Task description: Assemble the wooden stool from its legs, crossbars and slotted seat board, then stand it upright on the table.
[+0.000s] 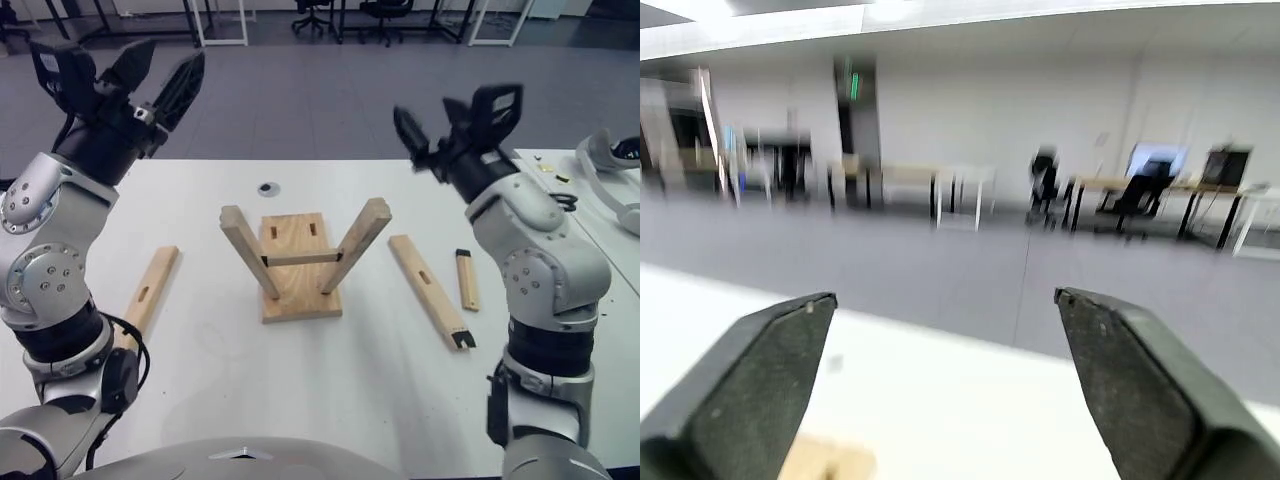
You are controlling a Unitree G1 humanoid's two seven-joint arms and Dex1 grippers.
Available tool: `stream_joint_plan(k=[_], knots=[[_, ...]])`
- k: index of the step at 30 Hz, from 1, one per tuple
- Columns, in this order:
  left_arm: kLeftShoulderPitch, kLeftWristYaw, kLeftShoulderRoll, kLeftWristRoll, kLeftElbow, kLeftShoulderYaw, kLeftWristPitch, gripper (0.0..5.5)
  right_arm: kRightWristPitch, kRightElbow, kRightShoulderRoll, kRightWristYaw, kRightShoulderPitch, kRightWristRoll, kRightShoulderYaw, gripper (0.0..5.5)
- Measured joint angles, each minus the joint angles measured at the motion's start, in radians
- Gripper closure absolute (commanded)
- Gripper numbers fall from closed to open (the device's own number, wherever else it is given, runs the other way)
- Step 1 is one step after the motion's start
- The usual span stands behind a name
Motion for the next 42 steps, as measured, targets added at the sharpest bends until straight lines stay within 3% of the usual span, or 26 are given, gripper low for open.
stream_joint_plan(k=[4, 7, 9, 12, 15, 18, 24, 27, 31, 35, 39, 40, 42], knots=[[0.298, -0.154, 0.28, 0.112, 0.115, 0.051, -0.008, 1.75, -0.022, -0.256, -0.042, 0.22, 0.126, 0.041, 0.089, 1.42], [0.656, -0.372, 0.451, 0.145, -0.008, 0.008, -0.042, 1.75, -0.001, -0.422, -0.038, 0.271, 0.15, 0.128, 0.119, 1.42], [0.716, -0.451, 0.496, 0.143, -0.073, -0.011, -0.073, 1.75, -0.003, -0.398, -0.044, 0.264, 0.161, 0.048, 0.14, 1.42], [0.807, -0.559, 0.607, 0.199, -0.118, -0.065, -0.163, 1.75, -0.042, -0.169, -0.101, 0.202, 0.134, -0.185, 0.141, 1.42], [0.803, -0.565, 0.62, 0.29, -0.097, -0.218, -0.222, 1.75, -0.134, 0.1, -0.059, 0.189, 0.037, -0.339, 0.219, 1.42], [0.744, -0.554, 0.598, 0.431, 0.009, -0.42, -0.296, 1.75, -0.319, 0.48, 0.062, 0.213, -0.086, -0.495, 0.347, 1.42], [0.56, -0.496, 0.456, 0.509, 0.191, -0.551, -0.383, 1.75, -0.638, 1.15, 0.325, 0.201, -0.303, -0.698, 0.496, 1.42], [0.449, -0.47, 0.42, 0.617, 0.342, -0.618, -0.47, 1.75, -0.813, 1.418, 0.343, 0.26, -0.401, -0.758, 0.499, 1.42], [0.244, -0.388, 0.335, 0.657, 0.682, -0.615, -0.646, 1.75, -1.011, 1.338, 0.183, 0.538, -0.299, -0.706, 0.487, 1.42], [-0.036, -0.269, 0.152, 0.66, 1.183, -0.607, -0.829, 1.75, -1.083, 0.886, -0.009, 0.774, -0.001, -0.555, 0.487, 1.42], [-0.143, -0.231, 0.093, 0.656, 1.423, -0.586, -0.966, 1.75, -0.982, 0.461, -0.06, 0.794, 0.269, -0.424, 0.469, 1.42], [-0.147, -0.231, 0.104, 0.655, 1.47, -0.568, -1.011, 1.75, -0.937, 0.37, -0.079, 0.787, 0.307, -0.38, 0.425, 1.42], [-0.117, -0.258, 0.21, 0.627, 1.511, -0.493, -1.108, 1.75, -0.817, 0.271, -0.154, 0.721, 0.292, -0.282, 0.223, 1.42]])
